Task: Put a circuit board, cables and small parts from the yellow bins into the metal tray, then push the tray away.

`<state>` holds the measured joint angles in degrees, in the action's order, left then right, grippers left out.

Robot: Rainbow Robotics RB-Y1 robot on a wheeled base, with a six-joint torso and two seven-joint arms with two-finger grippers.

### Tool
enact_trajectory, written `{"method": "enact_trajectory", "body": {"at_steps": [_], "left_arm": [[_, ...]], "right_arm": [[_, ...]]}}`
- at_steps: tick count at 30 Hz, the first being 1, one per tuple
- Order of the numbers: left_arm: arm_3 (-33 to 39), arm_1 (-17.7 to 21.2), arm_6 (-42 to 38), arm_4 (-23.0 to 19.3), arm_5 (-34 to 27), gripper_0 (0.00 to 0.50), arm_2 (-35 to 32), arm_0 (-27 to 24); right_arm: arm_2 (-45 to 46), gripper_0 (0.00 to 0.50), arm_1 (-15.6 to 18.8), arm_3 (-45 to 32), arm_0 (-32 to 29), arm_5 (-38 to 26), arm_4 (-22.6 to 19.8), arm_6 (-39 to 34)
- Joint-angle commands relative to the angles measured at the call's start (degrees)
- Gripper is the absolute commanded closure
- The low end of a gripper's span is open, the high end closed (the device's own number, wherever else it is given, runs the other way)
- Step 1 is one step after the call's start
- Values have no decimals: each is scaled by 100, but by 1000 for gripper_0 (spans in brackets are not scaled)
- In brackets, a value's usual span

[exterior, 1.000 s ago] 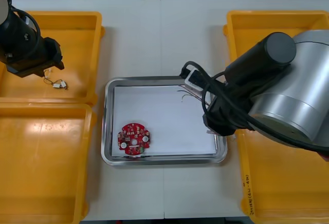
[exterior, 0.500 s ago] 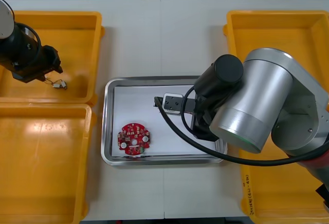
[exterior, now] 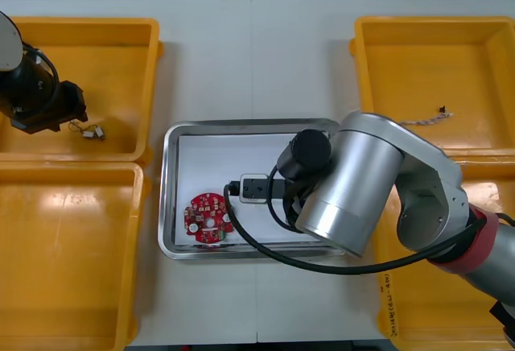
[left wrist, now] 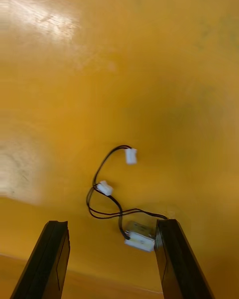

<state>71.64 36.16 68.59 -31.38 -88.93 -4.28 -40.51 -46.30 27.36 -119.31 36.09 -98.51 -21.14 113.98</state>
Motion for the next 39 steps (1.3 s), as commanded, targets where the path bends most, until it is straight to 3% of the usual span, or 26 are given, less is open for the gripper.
{"method": "enact_trajectory", "body": {"at_steps": [1,22,23,24,26,27,29,34,36,39], "left_arm": [[-212,321,436,106,218,0,-161,-352],[-687,75,489,62,807,2,-143,-370],[-704,58,497,62,798,111,-143,-361],[-713,58,497,62,807,261,-143,-370],[-713,40,497,62,798,433,-143,-361],[-704,31,497,62,807,479,-143,-361],[-713,23,497,71,798,500,-143,-370],[-704,-13,497,80,798,500,-143,-361],[-704,-13,506,80,816,500,-143,-396],[-704,-4,533,80,816,500,-152,-484]], "right_arm": [[-309,500,-90,-58,205,104,67,212],[-687,500,-116,646,205,878,260,406],[-723,500,-108,646,214,886,225,423],[-731,500,-116,646,240,886,198,432],[-731,500,-108,646,240,886,137,441],[-740,500,-116,646,258,886,111,458],[-731,500,-108,646,275,886,75,467],[-740,243,-116,646,293,878,75,502],[-740,102,-116,646,311,878,75,511],[-740,0,-108,646,328,869,75,511]]}}
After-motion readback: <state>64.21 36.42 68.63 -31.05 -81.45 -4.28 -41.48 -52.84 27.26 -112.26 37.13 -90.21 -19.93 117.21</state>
